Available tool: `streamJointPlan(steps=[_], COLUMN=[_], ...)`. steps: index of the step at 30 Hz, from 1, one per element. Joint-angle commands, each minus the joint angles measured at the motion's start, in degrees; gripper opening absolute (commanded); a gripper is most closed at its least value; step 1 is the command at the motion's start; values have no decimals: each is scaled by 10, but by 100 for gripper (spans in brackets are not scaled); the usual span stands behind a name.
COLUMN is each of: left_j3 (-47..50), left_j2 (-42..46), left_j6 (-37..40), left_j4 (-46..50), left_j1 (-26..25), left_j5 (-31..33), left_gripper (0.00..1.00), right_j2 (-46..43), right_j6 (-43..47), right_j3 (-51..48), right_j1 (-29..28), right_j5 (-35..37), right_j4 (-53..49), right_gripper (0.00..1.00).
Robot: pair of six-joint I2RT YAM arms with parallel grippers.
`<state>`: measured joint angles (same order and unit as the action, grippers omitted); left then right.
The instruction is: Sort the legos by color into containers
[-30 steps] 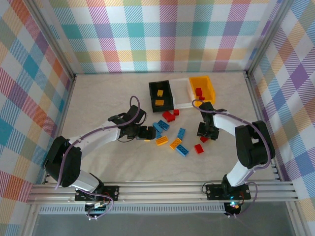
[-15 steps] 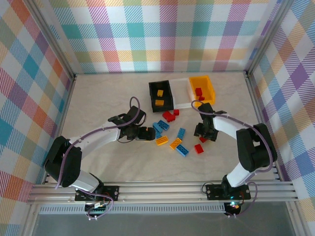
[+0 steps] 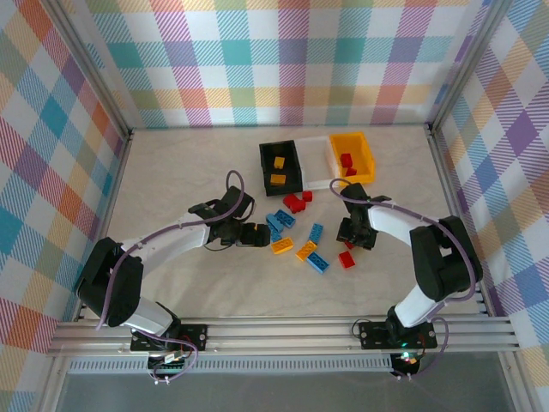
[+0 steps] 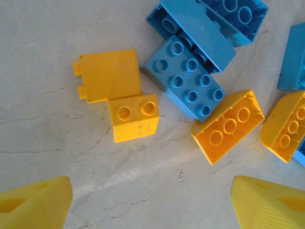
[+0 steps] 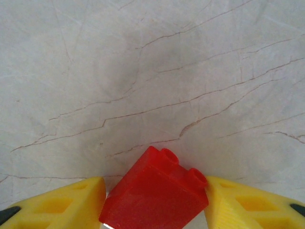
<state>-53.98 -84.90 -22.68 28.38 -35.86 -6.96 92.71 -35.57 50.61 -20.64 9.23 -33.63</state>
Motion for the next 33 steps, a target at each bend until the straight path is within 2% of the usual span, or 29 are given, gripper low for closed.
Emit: streamJointPlan(steps=[1, 3, 19, 26, 33], left_j3=[10, 9, 14, 16, 16], left_j2=[12, 12, 17, 16, 12], left_j6=[13, 12, 12, 15, 23], left_j4=[9, 10, 12, 13, 20], left_j1=[3, 4, 10, 15, 28], left_j5=[-5, -5, -2, -3, -3], left_gripper=[86, 86, 86, 87, 87], right_j2=[24, 32, 7, 33, 133], right_j6=[4, 12, 56, 94, 134], right_j3=[11, 24, 75, 188, 371], right_j1=[-3, -3, 3, 43, 87], right_j5=[12, 22, 46, 43, 38], right_j4=[8, 3, -8, -28, -51], right_gripper=[51, 44, 42, 43, 43])
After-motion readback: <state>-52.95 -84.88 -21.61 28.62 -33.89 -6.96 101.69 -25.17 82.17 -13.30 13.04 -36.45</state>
